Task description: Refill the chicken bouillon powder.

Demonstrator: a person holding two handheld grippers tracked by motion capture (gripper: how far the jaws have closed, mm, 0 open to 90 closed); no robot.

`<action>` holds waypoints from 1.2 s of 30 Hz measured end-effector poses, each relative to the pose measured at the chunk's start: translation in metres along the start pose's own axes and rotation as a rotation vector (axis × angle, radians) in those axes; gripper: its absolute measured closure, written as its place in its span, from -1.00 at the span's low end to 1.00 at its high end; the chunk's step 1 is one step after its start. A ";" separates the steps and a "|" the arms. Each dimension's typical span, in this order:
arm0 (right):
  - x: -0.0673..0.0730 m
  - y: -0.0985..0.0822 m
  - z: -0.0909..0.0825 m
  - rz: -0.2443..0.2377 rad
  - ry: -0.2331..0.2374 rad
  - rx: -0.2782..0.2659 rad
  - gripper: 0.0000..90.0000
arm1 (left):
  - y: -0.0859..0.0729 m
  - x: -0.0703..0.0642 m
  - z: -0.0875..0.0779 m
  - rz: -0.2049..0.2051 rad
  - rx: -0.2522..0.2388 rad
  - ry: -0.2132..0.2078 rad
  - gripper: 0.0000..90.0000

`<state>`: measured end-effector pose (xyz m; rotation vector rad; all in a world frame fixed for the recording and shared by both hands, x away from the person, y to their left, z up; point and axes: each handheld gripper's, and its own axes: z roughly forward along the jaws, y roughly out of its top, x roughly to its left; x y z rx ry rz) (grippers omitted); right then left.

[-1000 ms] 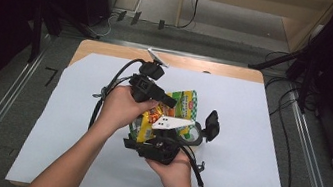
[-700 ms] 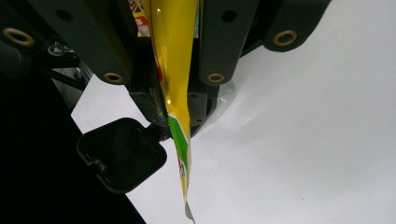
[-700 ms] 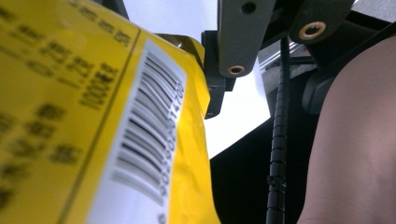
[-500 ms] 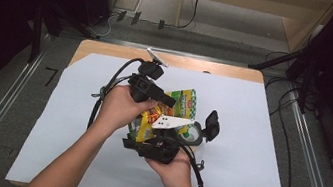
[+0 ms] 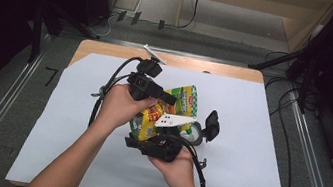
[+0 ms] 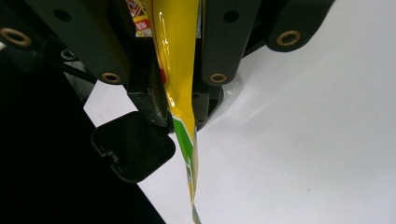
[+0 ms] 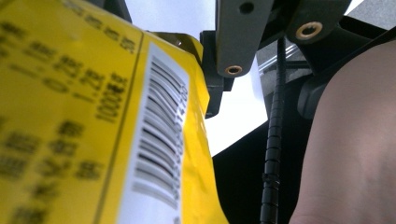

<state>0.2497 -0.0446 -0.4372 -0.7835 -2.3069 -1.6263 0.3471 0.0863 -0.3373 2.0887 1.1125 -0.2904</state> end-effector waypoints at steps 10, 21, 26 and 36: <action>-0.001 0.000 -0.002 0.011 0.010 -0.003 0.63 | 0.000 -0.003 0.001 0.010 0.013 0.012 0.77; -0.003 -0.002 0.004 0.020 0.011 0.008 0.57 | 0.001 -0.009 0.008 0.044 0.022 0.084 0.80; -0.001 -0.002 0.003 0.020 0.005 0.009 0.60 | 0.001 -0.012 0.008 0.044 0.021 0.084 0.80; 0.003 -0.009 0.001 -0.014 -0.009 -0.017 0.59 | -0.001 -0.022 0.010 0.063 0.044 0.088 0.81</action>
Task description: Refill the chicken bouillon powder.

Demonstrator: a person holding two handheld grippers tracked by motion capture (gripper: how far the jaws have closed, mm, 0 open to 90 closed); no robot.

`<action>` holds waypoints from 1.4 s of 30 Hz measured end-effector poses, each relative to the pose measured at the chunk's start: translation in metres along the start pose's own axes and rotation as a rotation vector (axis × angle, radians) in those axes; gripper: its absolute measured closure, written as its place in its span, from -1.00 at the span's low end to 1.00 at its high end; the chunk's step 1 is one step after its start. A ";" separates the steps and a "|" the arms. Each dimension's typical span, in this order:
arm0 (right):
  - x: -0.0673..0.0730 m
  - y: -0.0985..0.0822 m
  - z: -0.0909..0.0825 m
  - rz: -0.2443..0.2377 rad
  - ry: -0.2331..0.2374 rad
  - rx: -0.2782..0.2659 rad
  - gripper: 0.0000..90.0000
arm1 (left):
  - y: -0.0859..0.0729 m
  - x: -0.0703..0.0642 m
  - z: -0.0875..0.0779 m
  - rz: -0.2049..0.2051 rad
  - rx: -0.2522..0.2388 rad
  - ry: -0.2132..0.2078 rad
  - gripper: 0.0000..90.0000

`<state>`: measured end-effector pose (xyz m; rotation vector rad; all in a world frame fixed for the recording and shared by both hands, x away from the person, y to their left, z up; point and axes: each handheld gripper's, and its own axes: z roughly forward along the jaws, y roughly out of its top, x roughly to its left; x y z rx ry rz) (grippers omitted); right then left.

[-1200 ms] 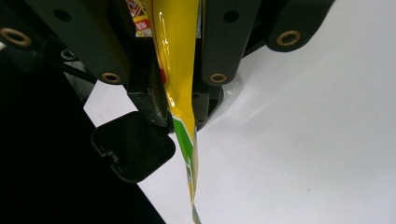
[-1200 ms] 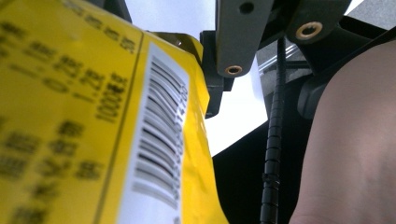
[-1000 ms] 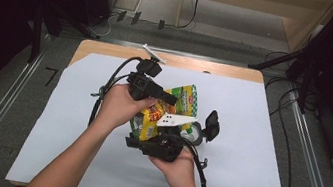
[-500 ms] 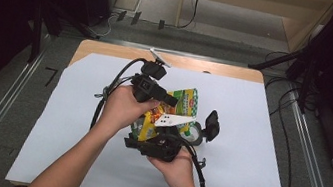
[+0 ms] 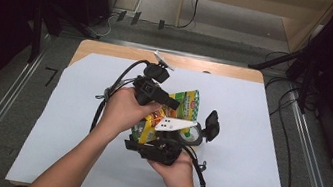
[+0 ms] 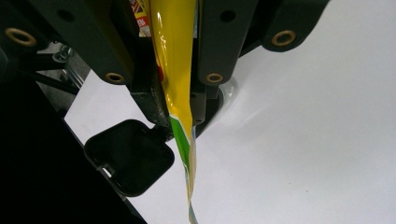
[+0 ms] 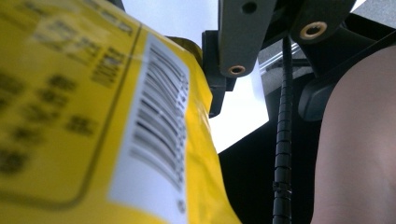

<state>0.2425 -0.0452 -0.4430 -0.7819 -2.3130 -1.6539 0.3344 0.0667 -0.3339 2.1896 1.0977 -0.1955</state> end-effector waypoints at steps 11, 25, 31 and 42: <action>0.001 -0.004 -0.004 -0.002 0.002 0.002 0.61 | 0.000 -0.003 0.003 0.005 0.011 -0.009 0.82; 0.000 -0.004 -0.005 -0.002 -0.003 0.013 0.62 | 0.000 0.000 0.005 -0.002 0.014 -0.027 0.82; 0.000 -0.003 -0.005 0.004 0.003 0.009 0.62 | 0.001 0.000 0.005 0.003 0.011 -0.029 0.80; 0.000 -0.003 -0.005 -0.004 0.010 0.004 0.62 | 0.001 -0.001 0.004 -0.008 0.015 -0.027 0.77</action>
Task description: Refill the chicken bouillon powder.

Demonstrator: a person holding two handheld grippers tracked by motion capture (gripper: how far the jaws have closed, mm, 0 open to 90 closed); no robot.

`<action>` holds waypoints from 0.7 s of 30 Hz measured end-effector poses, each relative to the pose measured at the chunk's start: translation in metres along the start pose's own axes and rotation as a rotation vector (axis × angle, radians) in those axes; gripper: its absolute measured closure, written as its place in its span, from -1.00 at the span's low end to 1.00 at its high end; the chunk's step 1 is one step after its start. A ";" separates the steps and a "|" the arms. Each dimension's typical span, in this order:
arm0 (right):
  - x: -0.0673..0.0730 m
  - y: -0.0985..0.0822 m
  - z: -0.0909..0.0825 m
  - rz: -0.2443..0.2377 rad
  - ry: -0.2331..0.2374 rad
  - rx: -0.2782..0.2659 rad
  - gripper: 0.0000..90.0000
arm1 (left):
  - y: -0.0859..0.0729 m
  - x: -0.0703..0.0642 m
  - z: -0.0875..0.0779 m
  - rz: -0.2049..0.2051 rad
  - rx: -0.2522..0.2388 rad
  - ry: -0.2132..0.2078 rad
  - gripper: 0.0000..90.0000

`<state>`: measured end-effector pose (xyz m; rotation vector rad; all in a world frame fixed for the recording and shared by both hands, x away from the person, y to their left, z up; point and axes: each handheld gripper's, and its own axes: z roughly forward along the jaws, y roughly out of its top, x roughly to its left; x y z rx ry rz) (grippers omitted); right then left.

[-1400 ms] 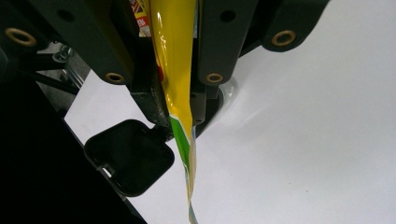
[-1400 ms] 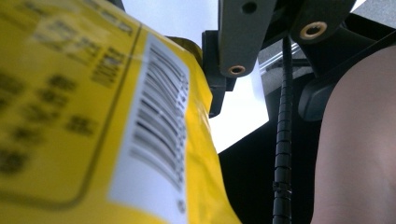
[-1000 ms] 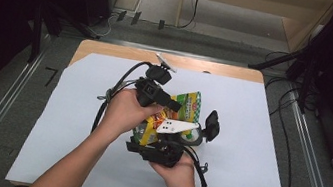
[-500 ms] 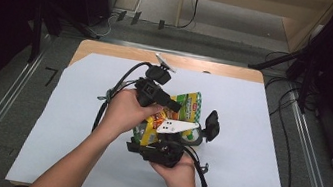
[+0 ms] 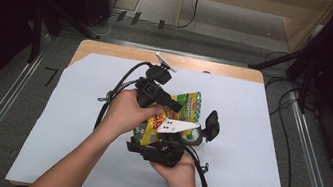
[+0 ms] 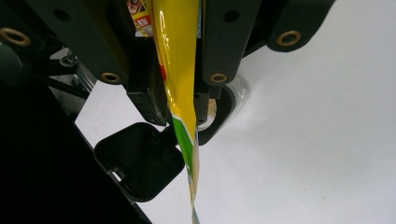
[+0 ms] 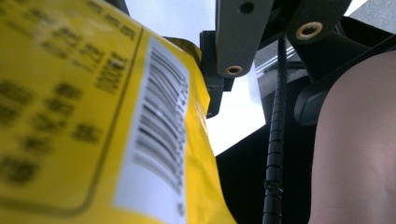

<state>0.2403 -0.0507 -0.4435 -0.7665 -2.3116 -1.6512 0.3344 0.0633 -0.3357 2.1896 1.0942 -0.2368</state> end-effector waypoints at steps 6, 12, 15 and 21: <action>-0.001 0.000 0.002 -0.005 0.002 0.004 0.62 | -0.001 0.000 0.000 -0.002 0.009 0.010 0.80; -0.001 -0.001 0.002 -0.010 0.003 0.004 0.62 | -0.001 -0.001 0.001 -0.002 0.011 0.015 0.80; -0.001 -0.001 0.002 -0.009 0.005 0.004 0.62 | -0.001 -0.001 0.001 -0.002 0.012 0.015 0.80; 0.000 -0.002 0.001 -0.020 0.009 -0.007 0.62 | 0.000 -0.001 0.001 -0.006 0.016 0.006 0.78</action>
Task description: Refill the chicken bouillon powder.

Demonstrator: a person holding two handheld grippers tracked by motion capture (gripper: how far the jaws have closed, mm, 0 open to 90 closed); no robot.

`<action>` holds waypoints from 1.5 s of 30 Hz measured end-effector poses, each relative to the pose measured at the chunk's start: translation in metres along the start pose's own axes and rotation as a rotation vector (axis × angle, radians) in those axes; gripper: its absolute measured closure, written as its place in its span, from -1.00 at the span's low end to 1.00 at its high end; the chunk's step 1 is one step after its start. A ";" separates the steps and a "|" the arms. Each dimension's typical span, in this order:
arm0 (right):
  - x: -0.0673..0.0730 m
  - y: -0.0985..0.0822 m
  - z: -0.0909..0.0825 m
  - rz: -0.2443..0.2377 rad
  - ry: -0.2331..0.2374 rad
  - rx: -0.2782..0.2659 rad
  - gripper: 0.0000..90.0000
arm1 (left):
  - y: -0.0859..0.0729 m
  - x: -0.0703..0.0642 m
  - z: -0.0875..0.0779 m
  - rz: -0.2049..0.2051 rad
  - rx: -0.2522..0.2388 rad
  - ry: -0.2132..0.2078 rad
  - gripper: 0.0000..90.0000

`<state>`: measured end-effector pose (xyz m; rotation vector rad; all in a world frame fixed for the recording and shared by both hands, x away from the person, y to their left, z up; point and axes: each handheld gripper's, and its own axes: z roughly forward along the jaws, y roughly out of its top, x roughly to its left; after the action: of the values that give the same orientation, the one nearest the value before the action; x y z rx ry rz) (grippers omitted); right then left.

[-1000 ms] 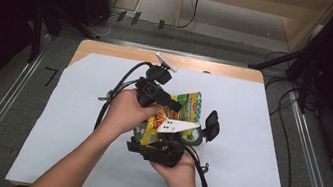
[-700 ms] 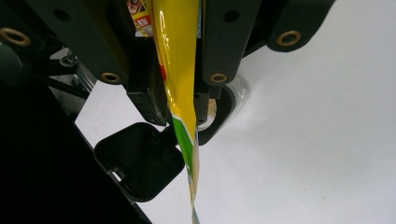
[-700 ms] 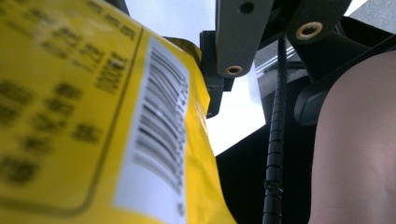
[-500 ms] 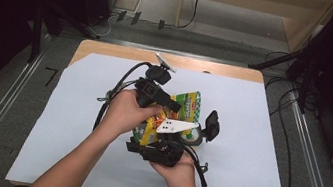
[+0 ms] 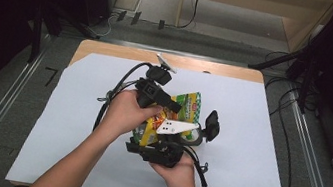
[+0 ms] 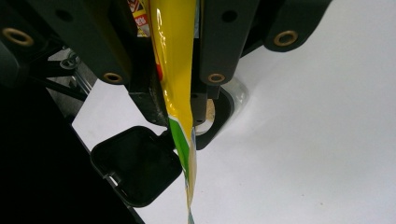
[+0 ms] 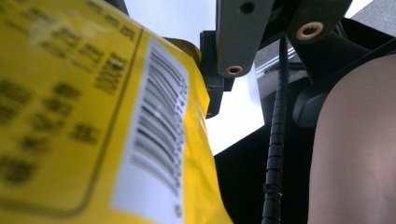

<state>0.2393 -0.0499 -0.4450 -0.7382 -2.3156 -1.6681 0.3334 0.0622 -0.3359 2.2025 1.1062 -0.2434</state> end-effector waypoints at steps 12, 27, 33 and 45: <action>0.003 -0.004 0.000 -0.021 -0.001 -0.024 0.60 | -0.001 -0.005 0.001 0.011 0.017 0.014 0.79; 0.003 0.000 0.000 -0.001 0.021 -0.033 0.61 | 0.001 0.005 -0.002 -0.027 -0.005 -0.025 0.78; 0.002 0.002 0.000 0.026 0.036 -0.041 0.61 | 0.004 0.007 -0.001 -0.036 -0.005 -0.037 0.78; 0.002 0.005 0.000 0.029 0.026 -0.021 0.61 | 0.004 0.011 -0.002 -0.043 -0.006 -0.046 0.78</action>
<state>0.2403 -0.0478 -0.4403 -0.7465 -2.2620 -1.6824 0.3433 0.0688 -0.3373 2.1594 1.1285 -0.3072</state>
